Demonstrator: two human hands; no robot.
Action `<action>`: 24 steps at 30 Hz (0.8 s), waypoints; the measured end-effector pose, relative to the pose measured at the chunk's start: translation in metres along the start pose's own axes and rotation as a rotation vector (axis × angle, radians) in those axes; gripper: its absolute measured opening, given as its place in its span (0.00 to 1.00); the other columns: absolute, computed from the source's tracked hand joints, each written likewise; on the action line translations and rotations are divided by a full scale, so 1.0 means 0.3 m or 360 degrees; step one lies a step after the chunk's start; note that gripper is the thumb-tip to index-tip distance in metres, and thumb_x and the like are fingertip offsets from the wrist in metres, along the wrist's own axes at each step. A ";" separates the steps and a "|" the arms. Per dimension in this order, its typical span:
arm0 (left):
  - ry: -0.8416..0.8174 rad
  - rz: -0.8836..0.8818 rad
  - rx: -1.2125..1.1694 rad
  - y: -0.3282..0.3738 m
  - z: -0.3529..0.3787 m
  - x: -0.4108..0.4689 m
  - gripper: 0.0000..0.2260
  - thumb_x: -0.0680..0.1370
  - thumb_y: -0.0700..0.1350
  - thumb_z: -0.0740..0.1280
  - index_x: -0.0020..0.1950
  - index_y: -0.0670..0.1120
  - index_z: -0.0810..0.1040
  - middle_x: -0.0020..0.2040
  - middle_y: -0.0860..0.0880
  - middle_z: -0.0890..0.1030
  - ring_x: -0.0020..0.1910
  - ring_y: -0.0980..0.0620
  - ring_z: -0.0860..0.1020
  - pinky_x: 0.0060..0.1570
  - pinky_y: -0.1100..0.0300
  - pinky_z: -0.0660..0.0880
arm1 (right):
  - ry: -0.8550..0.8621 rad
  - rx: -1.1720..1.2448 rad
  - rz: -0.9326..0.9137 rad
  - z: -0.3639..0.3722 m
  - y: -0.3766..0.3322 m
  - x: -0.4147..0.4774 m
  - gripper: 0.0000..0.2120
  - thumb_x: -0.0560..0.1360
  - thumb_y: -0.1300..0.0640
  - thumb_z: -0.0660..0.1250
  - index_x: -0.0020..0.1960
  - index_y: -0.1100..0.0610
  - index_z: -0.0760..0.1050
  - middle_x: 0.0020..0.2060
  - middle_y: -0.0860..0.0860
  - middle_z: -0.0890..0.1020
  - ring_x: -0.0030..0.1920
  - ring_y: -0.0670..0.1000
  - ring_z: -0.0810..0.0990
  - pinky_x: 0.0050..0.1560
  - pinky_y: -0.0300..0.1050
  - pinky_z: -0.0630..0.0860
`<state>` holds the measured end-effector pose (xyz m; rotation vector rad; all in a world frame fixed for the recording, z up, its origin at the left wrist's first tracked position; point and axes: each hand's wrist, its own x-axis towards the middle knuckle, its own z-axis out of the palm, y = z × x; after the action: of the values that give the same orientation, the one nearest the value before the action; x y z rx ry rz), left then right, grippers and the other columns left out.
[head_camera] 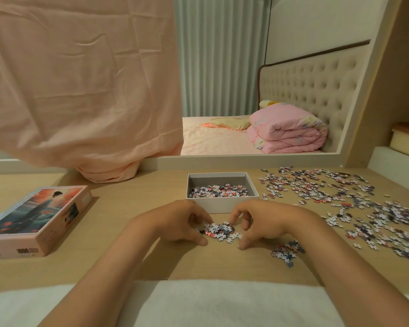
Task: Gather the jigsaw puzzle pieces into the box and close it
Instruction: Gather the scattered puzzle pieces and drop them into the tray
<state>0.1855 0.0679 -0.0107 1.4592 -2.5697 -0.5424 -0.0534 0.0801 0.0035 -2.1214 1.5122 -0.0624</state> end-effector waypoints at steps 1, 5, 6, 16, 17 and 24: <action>0.0031 0.0014 -0.0063 -0.005 0.007 0.006 0.20 0.69 0.55 0.77 0.60 0.59 0.81 0.51 0.59 0.77 0.46 0.62 0.75 0.48 0.68 0.71 | 0.0054 0.0039 -0.0022 0.010 -0.002 0.014 0.25 0.65 0.49 0.81 0.59 0.43 0.76 0.45 0.44 0.78 0.42 0.44 0.77 0.41 0.40 0.70; 0.0148 0.0046 -0.0197 -0.010 0.027 0.019 0.15 0.69 0.52 0.78 0.55 0.56 0.83 0.48 0.59 0.81 0.44 0.62 0.77 0.47 0.68 0.73 | 0.0146 0.0045 -0.0085 0.025 -0.018 0.034 0.29 0.69 0.48 0.78 0.68 0.47 0.73 0.46 0.45 0.79 0.45 0.45 0.78 0.46 0.41 0.73; 0.0150 0.0036 -0.0192 -0.008 0.020 0.016 0.16 0.69 0.52 0.78 0.56 0.55 0.83 0.49 0.59 0.81 0.45 0.61 0.78 0.48 0.67 0.74 | 0.0156 0.0027 -0.0087 0.020 -0.017 0.029 0.30 0.70 0.48 0.77 0.69 0.48 0.72 0.46 0.44 0.79 0.46 0.45 0.78 0.47 0.41 0.74; -0.0018 0.0059 0.0152 0.046 0.018 0.011 0.15 0.74 0.49 0.72 0.60 0.49 0.81 0.52 0.47 0.78 0.46 0.50 0.76 0.47 0.59 0.73 | 0.0171 -0.0146 -0.0079 0.059 -0.086 0.031 0.29 0.70 0.43 0.75 0.68 0.52 0.76 0.44 0.44 0.78 0.47 0.48 0.77 0.45 0.41 0.73; -0.0003 0.0076 0.0149 0.055 0.027 0.018 0.13 0.74 0.48 0.72 0.57 0.47 0.82 0.50 0.44 0.79 0.46 0.48 0.77 0.47 0.56 0.73 | 0.0193 -0.0141 -0.0091 0.066 -0.098 0.037 0.26 0.71 0.44 0.75 0.65 0.51 0.78 0.40 0.43 0.77 0.43 0.46 0.76 0.39 0.39 0.70; 0.0172 -0.0007 -0.0033 0.044 0.037 0.024 0.17 0.70 0.50 0.77 0.58 0.50 0.81 0.46 0.54 0.77 0.42 0.57 0.74 0.36 0.75 0.65 | 0.0306 0.0021 0.0001 0.077 -0.109 0.046 0.23 0.68 0.47 0.79 0.62 0.47 0.80 0.55 0.45 0.81 0.53 0.45 0.78 0.52 0.38 0.72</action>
<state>0.1680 0.0705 -0.0164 1.4465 -2.4717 -0.4758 -0.0122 0.0845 -0.0056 -2.1552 1.6155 -0.2825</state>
